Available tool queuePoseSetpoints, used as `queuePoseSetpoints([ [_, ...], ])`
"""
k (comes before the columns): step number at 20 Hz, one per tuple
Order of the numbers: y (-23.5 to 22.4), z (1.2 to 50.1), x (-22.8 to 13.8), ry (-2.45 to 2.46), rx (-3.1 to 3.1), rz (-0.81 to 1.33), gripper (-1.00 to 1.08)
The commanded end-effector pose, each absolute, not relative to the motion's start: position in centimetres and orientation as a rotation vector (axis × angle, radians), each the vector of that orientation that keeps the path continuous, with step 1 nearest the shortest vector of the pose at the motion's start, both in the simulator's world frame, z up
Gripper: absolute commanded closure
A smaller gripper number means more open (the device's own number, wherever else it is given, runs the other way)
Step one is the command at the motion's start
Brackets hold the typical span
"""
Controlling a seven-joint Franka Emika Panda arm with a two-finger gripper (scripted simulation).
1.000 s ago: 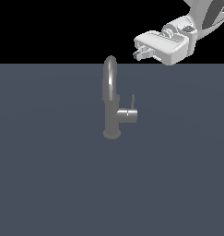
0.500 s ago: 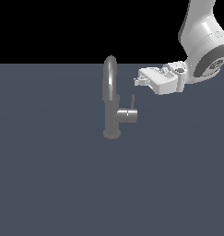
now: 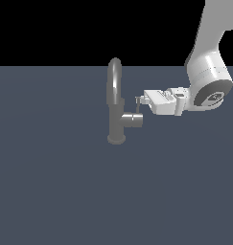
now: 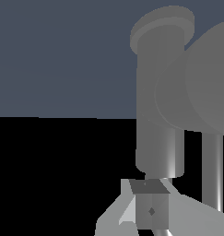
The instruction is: Turn on the faucet by rotating a designated handle.
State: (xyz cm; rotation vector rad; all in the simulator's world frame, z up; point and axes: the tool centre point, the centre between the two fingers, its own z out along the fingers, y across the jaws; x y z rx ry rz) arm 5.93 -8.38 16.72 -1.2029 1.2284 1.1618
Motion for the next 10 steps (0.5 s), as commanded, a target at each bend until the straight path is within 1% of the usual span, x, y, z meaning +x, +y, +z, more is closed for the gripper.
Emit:
queuePoseSetpoints([
  [1, -8.21, 16.09, 5.98, 1.235, -1.170, 1.170, 1.08],
  [10, -8.13, 16.08, 5.98, 1.234, -1.170, 1.170, 1.08],
])
